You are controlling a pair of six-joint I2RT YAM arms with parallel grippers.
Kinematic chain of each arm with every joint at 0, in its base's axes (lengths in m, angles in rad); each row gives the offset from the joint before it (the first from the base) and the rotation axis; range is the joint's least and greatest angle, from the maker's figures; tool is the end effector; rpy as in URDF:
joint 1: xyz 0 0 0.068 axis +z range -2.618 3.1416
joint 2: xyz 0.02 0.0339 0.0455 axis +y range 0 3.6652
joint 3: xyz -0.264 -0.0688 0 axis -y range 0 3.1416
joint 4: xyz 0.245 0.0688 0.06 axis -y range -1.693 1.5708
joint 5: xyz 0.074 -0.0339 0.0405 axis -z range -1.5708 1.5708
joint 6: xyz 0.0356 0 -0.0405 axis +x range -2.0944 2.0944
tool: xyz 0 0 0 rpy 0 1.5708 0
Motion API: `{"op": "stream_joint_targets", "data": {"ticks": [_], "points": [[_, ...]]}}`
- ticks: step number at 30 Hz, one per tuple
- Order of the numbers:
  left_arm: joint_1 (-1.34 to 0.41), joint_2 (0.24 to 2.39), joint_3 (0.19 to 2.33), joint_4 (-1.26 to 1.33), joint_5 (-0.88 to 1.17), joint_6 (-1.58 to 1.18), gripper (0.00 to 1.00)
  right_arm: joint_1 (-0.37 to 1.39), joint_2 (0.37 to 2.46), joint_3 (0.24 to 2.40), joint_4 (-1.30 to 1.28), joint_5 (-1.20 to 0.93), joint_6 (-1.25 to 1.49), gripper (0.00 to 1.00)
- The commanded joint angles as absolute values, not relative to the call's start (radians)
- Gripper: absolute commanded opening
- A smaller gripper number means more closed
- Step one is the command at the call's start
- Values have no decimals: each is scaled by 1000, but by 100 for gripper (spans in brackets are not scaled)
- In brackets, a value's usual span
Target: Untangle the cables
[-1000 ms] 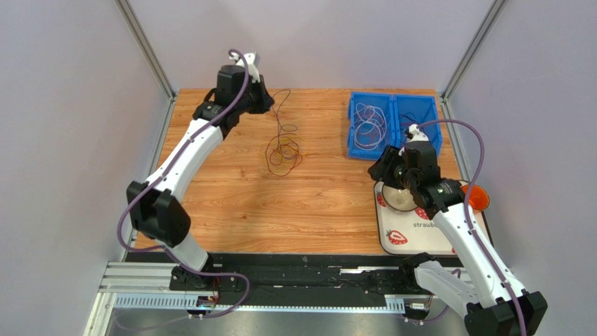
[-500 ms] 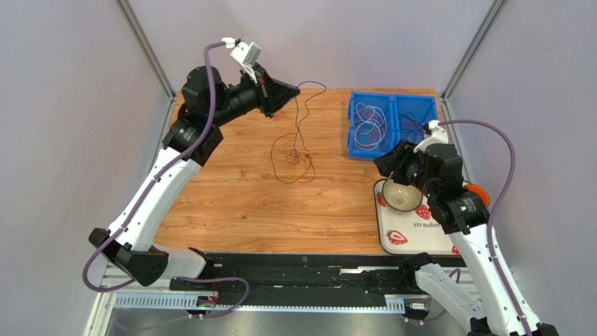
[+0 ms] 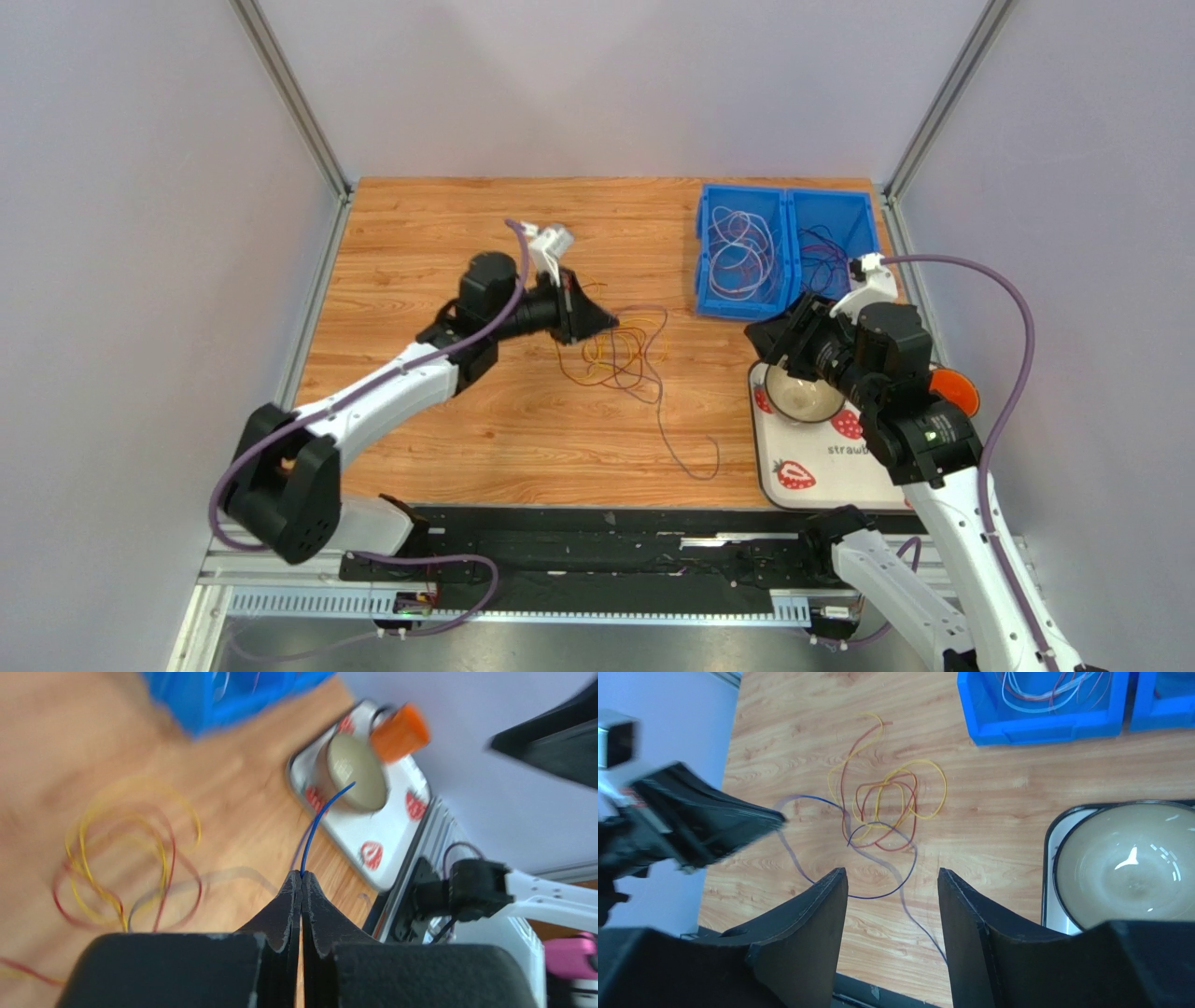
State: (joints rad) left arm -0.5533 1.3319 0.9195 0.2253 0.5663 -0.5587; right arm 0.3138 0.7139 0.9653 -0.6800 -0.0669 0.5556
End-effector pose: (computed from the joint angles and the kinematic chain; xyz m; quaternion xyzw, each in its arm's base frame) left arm 0.2522 -0.1782 0.3074 0.1762 0.7399 -0.5060 0.4067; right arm 0.1348 0.0462 0.3599 0.0835 0.8369 0.2530 0.4782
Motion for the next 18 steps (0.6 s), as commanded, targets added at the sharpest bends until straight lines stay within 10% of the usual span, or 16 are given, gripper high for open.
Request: {"op": "stream_joint_targets", "data": {"ticks": [1, 18], "points": [[-618, 1405, 825, 402, 578, -634, 0, 321, 730, 908, -615, -153, 586, 54], [-824, 1626, 819, 440, 468, -592, 0, 465, 925, 742, -451, -141, 851, 54]]}}
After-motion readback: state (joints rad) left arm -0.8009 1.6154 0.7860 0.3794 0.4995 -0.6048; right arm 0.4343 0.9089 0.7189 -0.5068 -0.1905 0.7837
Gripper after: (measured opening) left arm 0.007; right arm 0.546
